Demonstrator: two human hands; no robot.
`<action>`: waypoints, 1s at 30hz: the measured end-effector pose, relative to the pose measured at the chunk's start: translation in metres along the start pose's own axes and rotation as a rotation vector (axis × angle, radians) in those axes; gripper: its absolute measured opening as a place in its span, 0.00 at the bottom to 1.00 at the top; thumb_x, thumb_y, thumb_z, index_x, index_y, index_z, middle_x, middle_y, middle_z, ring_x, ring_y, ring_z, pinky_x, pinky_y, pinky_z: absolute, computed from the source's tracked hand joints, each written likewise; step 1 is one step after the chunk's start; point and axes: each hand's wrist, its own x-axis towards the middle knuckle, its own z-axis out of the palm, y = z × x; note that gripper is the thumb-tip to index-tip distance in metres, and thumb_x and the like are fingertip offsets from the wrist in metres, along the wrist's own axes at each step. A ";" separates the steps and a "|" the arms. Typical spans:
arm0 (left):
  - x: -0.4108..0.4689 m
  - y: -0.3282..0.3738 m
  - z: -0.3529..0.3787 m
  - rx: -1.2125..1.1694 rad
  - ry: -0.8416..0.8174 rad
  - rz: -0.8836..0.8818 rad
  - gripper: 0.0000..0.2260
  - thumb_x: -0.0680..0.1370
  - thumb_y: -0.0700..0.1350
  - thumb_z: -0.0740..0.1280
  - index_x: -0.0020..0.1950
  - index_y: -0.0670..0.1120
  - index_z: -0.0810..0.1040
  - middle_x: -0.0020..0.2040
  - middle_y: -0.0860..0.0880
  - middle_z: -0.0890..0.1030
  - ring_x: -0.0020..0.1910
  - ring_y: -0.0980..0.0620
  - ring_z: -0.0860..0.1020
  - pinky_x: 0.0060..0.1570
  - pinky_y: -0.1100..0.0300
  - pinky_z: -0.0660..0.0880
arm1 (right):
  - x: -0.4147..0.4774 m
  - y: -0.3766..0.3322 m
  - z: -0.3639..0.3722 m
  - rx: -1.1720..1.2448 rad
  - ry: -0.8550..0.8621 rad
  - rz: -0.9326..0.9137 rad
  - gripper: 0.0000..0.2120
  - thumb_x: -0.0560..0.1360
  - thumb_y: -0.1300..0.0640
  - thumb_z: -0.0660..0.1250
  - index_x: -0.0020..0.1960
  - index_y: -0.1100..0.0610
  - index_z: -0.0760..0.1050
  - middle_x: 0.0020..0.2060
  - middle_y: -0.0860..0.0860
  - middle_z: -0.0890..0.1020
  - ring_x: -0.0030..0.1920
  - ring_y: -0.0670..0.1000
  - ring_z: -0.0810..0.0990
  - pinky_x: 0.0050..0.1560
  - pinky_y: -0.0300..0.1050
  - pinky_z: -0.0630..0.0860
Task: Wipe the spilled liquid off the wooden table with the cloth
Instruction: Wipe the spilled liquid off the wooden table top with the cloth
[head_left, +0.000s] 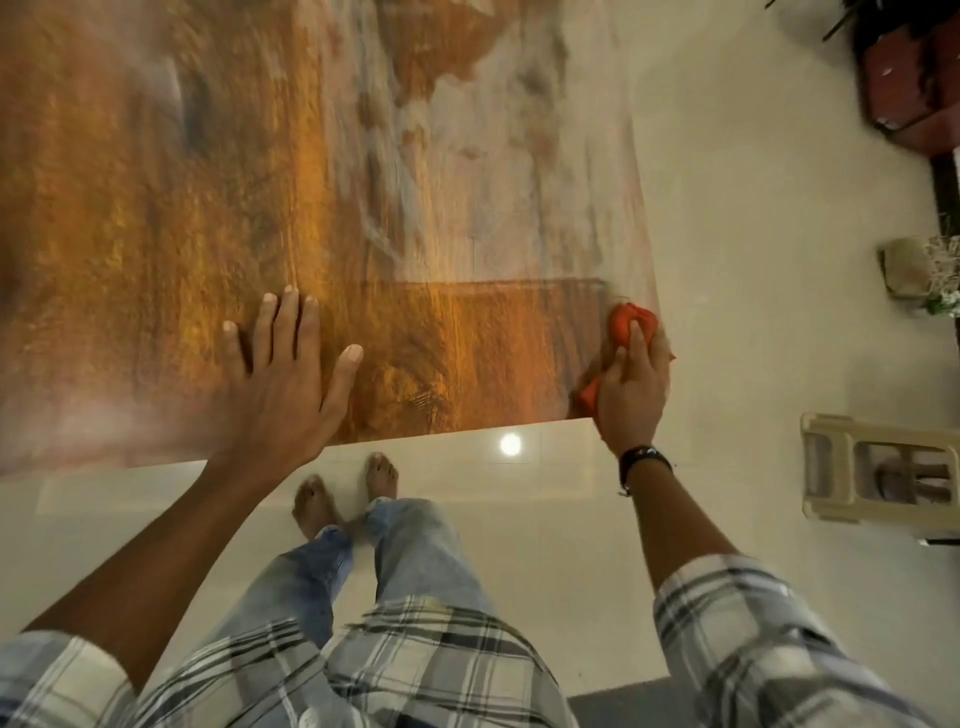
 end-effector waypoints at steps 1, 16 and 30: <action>0.002 0.003 0.003 0.014 -0.005 0.021 0.35 0.82 0.65 0.40 0.81 0.43 0.56 0.82 0.42 0.55 0.82 0.43 0.51 0.77 0.35 0.45 | 0.013 0.006 -0.005 0.001 0.022 0.066 0.21 0.83 0.59 0.56 0.75 0.54 0.67 0.78 0.54 0.61 0.77 0.55 0.60 0.75 0.57 0.60; 0.066 0.031 -0.002 -0.037 0.035 -0.026 0.34 0.82 0.62 0.45 0.81 0.41 0.57 0.82 0.43 0.56 0.82 0.44 0.51 0.79 0.41 0.42 | 0.098 -0.051 0.032 -0.054 -0.331 -0.638 0.21 0.82 0.61 0.61 0.74 0.53 0.69 0.77 0.55 0.64 0.77 0.57 0.62 0.76 0.56 0.62; 0.093 0.037 -0.002 -0.119 0.206 -0.177 0.31 0.82 0.59 0.47 0.79 0.42 0.62 0.78 0.41 0.65 0.77 0.42 0.60 0.76 0.42 0.49 | 0.076 -0.136 0.075 -0.066 -0.433 -0.906 0.25 0.82 0.55 0.56 0.79 0.49 0.60 0.80 0.52 0.53 0.80 0.56 0.49 0.79 0.57 0.46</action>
